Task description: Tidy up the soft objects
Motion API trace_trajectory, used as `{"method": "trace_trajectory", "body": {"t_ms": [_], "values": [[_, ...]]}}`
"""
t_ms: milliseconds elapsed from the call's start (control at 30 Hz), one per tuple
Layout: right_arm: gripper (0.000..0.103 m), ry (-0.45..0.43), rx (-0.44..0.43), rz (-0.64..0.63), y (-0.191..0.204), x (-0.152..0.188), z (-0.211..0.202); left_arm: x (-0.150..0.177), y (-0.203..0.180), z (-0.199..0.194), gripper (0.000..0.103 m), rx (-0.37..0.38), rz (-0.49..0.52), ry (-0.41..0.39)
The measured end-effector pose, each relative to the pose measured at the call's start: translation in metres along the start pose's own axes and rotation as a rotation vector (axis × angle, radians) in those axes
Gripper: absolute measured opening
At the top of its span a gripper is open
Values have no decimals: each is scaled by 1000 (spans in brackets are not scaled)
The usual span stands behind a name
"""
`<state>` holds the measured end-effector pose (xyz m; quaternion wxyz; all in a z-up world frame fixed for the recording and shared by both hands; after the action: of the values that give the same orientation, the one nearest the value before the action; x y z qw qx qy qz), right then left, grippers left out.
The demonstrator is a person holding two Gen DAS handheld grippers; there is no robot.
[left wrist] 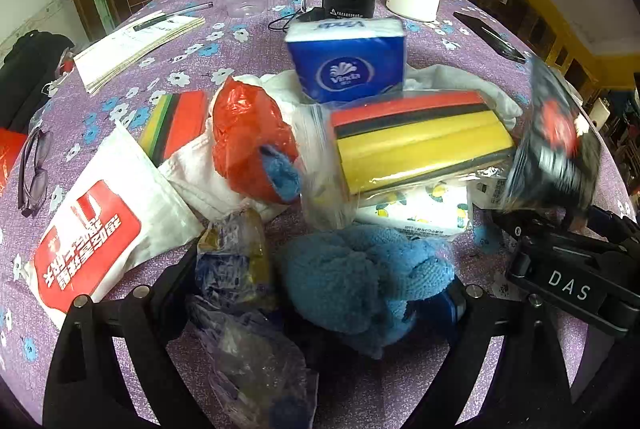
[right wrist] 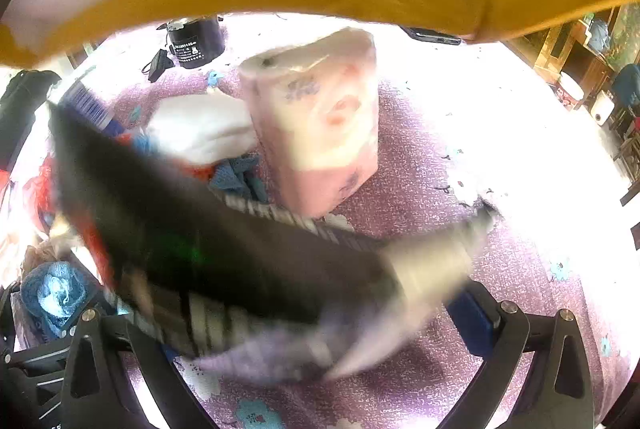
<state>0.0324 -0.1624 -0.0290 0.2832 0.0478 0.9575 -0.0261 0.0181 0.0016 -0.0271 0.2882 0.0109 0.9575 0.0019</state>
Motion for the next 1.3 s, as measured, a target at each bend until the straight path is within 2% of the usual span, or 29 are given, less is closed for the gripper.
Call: {"method": "trace_trajectory", "body": {"t_ms": [633, 700, 733, 1033, 1200, 1300], "values": [[103, 1, 0, 0, -1, 0, 0, 0, 0, 1, 94, 0, -1, 1], [103, 1, 0, 0, -1, 0, 0, 0, 1, 1, 97, -8, -7, 5], [103, 1, -1, 0, -1, 0, 0, 1, 3, 3, 103, -17, -18, 13], [103, 1, -1, 2, -6, 0, 0, 2, 5, 5, 103, -19, -23, 18], [103, 2, -5, 0, -4, 0, -1, 6, 4, -3, 103, 24, 50, 37], [103, 44, -76, -111, 3, 3, -8, 16, 7, -16, 103, 59, 107, 20]]}}
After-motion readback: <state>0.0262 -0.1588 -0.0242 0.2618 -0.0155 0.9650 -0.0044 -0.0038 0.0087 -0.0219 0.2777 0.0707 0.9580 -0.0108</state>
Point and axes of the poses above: each gripper's, at about its wrist camera, not at the fingertips, and z roughly the way its jaws point, y to its left, x to its underside, the point moved 3 cm from there along z, roughly the way its jaws point, and after that the axes turned 2 degrees about z, right-handed, at the moved point
